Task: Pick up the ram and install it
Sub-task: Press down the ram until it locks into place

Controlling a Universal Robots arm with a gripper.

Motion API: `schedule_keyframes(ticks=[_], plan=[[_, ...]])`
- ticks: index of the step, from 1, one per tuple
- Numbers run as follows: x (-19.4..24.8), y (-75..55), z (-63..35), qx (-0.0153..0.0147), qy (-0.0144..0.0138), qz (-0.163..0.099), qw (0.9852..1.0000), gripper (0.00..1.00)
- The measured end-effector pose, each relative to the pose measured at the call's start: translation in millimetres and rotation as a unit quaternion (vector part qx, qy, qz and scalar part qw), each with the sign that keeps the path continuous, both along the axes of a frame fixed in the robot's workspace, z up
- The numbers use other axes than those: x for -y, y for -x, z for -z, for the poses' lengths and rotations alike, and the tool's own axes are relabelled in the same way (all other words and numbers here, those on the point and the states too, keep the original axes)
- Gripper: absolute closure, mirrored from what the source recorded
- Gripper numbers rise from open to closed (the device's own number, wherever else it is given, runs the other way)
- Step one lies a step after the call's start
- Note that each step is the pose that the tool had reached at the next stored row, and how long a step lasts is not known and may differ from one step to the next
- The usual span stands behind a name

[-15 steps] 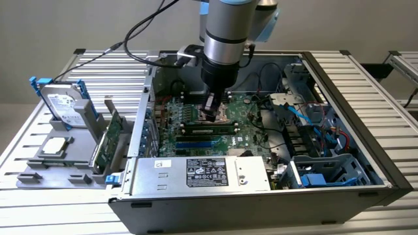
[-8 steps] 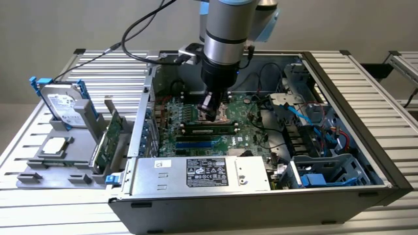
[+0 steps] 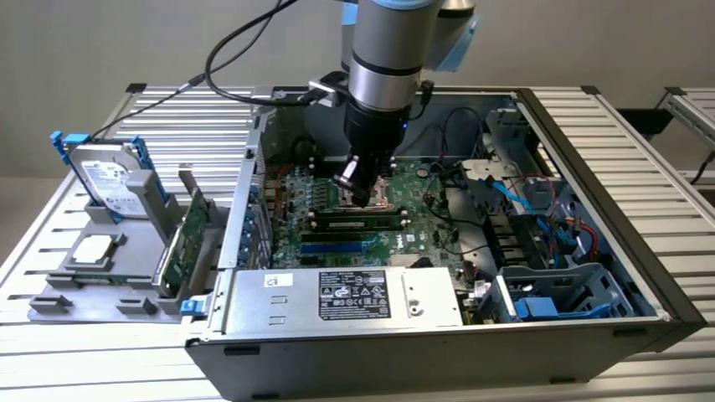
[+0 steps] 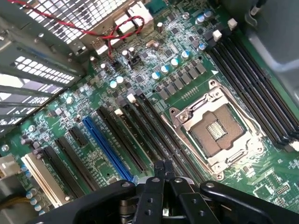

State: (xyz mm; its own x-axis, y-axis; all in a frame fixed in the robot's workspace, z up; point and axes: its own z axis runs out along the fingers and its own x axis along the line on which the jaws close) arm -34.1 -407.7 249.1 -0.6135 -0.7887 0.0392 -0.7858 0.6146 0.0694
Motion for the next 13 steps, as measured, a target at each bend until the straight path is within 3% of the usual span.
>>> schedule_keyframes(ticks=[6,13], plan=[[0.0,0.0,0.0,0.0000,0.0000,0.049,0.9988,0.89],[0.0,0.0,0.0,0.0000,0.0000,0.106,0.9944,0.89]])
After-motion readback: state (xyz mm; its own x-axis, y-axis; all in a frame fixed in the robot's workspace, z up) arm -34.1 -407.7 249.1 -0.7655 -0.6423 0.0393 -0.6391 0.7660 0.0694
